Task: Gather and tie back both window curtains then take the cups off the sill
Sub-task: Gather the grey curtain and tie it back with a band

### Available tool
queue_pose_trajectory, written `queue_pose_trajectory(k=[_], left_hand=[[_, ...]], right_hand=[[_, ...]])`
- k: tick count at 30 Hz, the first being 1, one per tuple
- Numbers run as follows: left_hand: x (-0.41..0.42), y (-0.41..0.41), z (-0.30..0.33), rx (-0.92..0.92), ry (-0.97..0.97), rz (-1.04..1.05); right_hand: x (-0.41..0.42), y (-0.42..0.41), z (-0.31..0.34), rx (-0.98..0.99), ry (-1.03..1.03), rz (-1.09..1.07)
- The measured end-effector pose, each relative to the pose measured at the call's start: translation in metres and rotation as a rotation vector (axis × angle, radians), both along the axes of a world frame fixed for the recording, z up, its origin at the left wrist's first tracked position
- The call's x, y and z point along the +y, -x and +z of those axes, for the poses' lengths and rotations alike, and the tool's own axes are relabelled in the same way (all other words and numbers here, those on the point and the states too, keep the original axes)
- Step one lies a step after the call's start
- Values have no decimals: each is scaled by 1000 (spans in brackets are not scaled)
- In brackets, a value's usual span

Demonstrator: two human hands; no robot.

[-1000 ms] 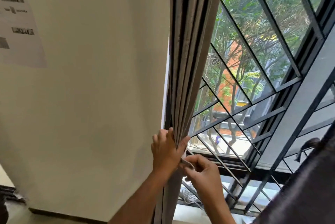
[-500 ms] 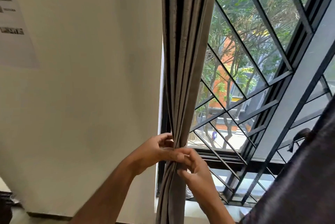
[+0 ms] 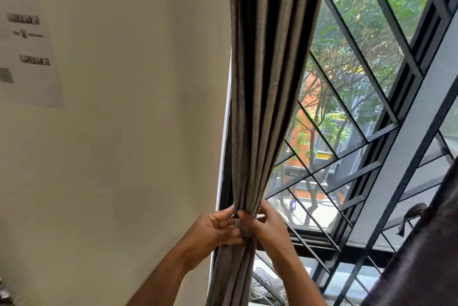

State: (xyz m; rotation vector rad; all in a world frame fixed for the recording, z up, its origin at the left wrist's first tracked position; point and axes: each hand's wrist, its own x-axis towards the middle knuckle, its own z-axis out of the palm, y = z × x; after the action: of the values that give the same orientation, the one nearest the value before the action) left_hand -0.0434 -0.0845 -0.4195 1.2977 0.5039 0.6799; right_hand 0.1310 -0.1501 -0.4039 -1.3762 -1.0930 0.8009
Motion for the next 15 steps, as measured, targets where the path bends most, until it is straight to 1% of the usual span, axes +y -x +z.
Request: queue_pose_trajectory(k=[2, 5, 8, 10, 15], left_hand=[[1, -3, 1, 50, -30, 93], [5, -2, 3, 114, -117, 201], [12, -8, -4, 229, -290, 303], [16, -10, -7, 274, -362, 382], [27, 0, -5, 251, -422, 282]], right_hand=[[4, 3, -2, -125, -46, -63], [8, 4, -10, -171, -69, -56], [14, 5, -12, -88, -54, 24], [17, 6, -9, -51, -39, 94], [24, -16, -12, 140, 66, 370]])
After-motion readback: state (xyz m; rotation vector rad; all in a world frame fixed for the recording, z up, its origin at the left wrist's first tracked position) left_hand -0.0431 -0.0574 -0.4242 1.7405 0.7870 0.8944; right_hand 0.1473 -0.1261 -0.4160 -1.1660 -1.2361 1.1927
